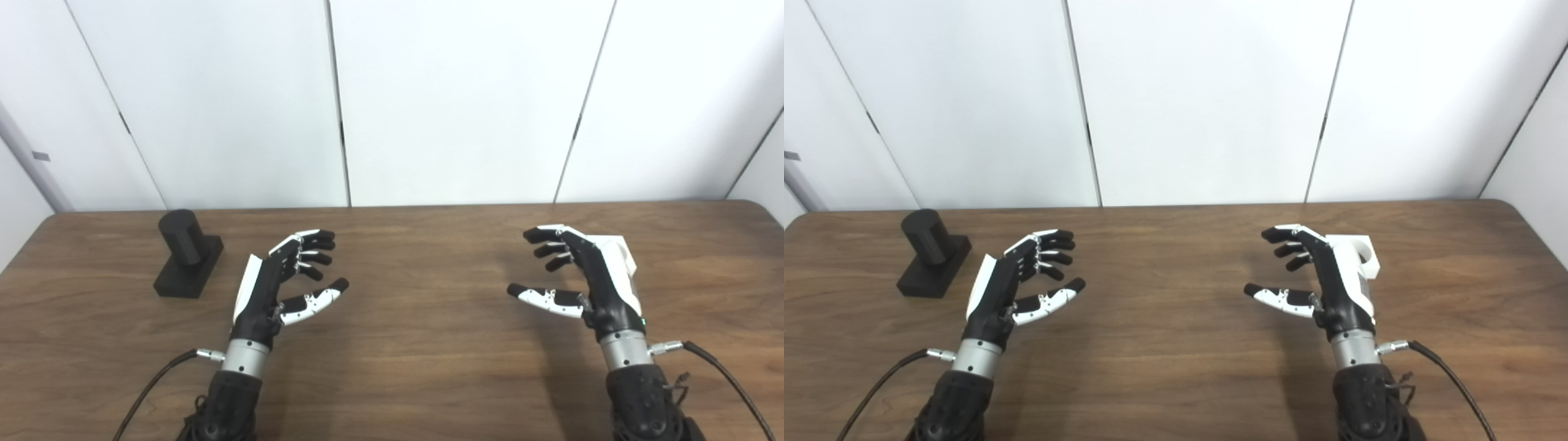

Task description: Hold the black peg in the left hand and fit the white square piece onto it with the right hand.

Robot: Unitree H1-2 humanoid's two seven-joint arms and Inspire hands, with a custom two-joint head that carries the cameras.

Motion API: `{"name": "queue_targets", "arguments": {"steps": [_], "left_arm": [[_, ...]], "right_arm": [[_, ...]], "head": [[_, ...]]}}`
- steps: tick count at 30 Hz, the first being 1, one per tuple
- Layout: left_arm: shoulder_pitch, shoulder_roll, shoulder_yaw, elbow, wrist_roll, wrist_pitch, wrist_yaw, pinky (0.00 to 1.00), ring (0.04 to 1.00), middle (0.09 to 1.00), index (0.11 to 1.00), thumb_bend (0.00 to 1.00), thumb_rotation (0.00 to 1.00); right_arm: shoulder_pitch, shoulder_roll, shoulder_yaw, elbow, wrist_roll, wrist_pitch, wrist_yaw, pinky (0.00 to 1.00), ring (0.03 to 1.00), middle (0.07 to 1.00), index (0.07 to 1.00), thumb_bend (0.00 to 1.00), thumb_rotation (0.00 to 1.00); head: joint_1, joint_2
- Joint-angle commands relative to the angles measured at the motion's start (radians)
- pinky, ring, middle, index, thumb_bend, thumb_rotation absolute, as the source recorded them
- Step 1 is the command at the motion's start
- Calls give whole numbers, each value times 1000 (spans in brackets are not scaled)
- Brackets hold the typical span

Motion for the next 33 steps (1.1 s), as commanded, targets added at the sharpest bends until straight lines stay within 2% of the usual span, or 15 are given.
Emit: {"name": "queue_targets", "arguments": {"steps": [1,19,22,27,30,33], "left_arm": [[-34,6,4,-16,0,-33,7,533,651,711,711,686,0],[-33,7,-1,-16,4,-32,3,522,645,708,705,682,0],[-32,-1,-6,-12,-9,-36,-3,520,650,711,708,685,0],[-33,-28,-26,-3,-7,-39,1,510,653,710,712,704,0],[-34,-43,-41,6,30,-40,20,548,675,716,716,681,2],[-34,-54,-48,15,49,-43,31,556,679,715,715,679,20]], "right_arm": [[-32,-5,-3,-33,1,-28,-16,515,629,682,651,578,3],[-31,-10,-2,-34,-2,-32,-14,514,631,682,652,573,4],[-26,-18,-6,-38,7,-31,-6,514,633,681,652,569,10],[-19,-47,-17,-33,38,-46,4,515,642,689,658,557,0],[-15,-57,-28,-33,61,-50,4,510,639,689,654,557,0],[-15,-64,-35,-26,84,-55,3,514,641,690,653,561,0]], "head": [[-1,1],[12,-3],[79,-10],[249,-38],[300,-51],[319,-60]]}}
